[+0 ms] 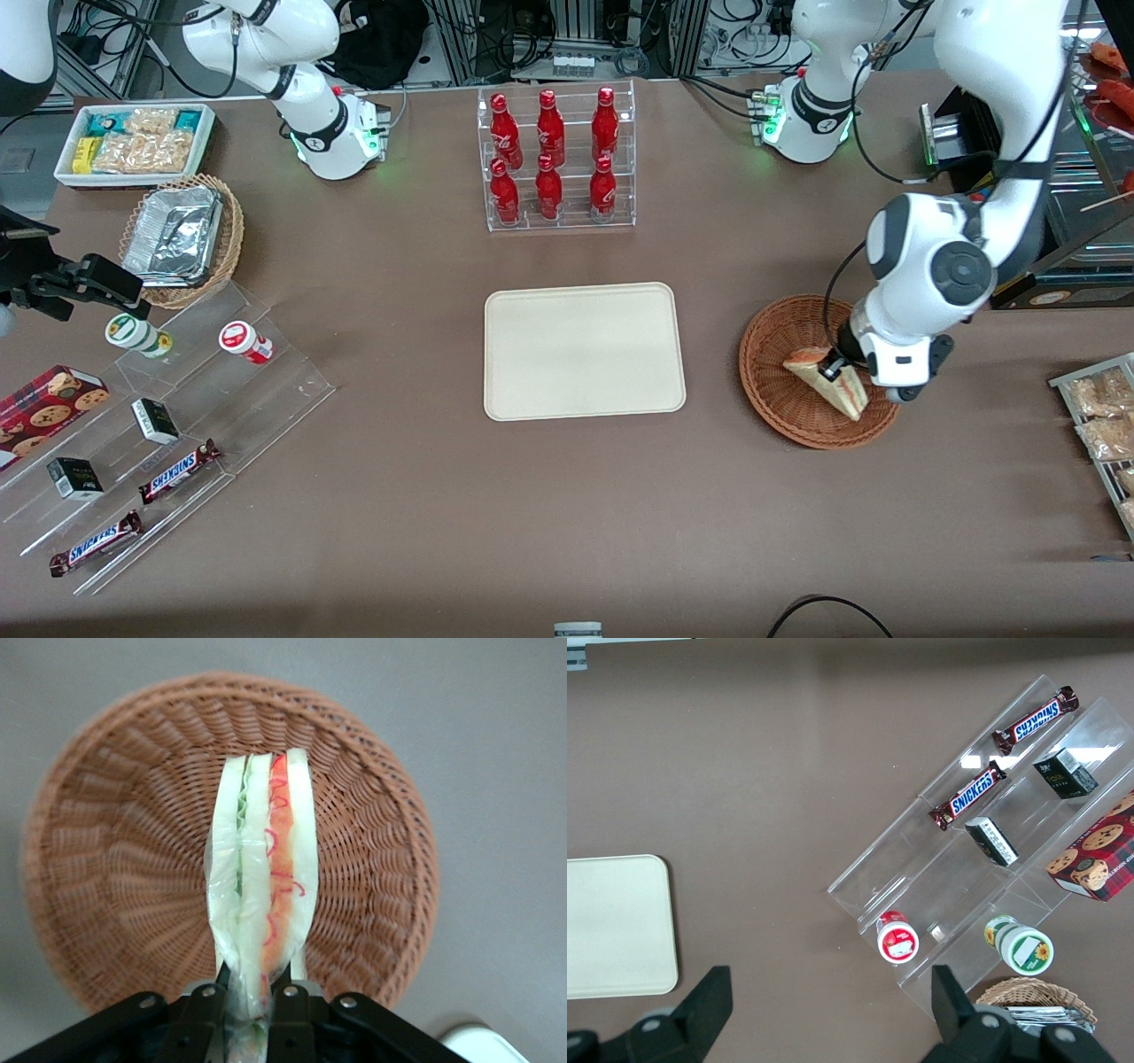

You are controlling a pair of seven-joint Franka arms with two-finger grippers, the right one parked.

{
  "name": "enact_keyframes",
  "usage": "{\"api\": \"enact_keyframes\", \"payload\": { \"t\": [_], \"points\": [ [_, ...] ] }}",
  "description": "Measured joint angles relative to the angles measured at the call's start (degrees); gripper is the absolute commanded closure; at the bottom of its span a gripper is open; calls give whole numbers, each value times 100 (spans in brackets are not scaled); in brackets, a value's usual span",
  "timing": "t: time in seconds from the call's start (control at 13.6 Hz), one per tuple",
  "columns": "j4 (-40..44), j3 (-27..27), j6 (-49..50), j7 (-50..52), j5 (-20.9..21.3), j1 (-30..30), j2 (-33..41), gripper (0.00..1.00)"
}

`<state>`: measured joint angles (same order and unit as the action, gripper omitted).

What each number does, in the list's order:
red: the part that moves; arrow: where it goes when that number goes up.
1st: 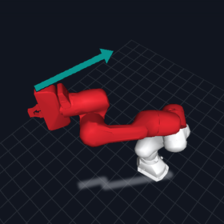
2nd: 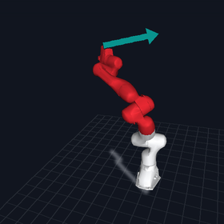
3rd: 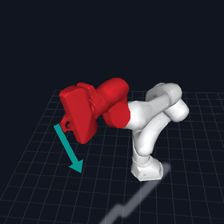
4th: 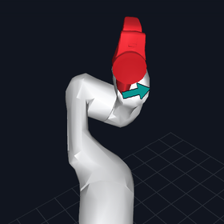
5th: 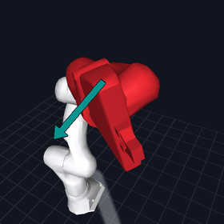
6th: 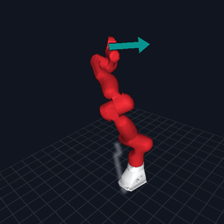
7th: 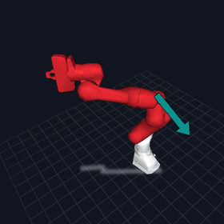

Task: Place sandwich from basket to tray
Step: 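Close the left gripper on the sandwich's crust edge, then lift the sandwich and carry it over the cream tray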

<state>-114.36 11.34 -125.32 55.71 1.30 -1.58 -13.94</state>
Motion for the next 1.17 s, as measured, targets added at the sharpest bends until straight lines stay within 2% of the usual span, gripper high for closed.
{"api": "enact_keyframes", "payload": {
  "t": [0.15, 0.37, 0.73, 1.17],
  "points": [
    [790, 36, 1007, -31, 1, 115, 57, 97],
    [1448, 70, 1682, -60, 38, 812, 81, 96],
    [1480, 109, 1704, -49, 185, 2150, -70, 95],
    [1751, 110, 1050, -80, 221, 3308, -1065, 94]
  ]
}}
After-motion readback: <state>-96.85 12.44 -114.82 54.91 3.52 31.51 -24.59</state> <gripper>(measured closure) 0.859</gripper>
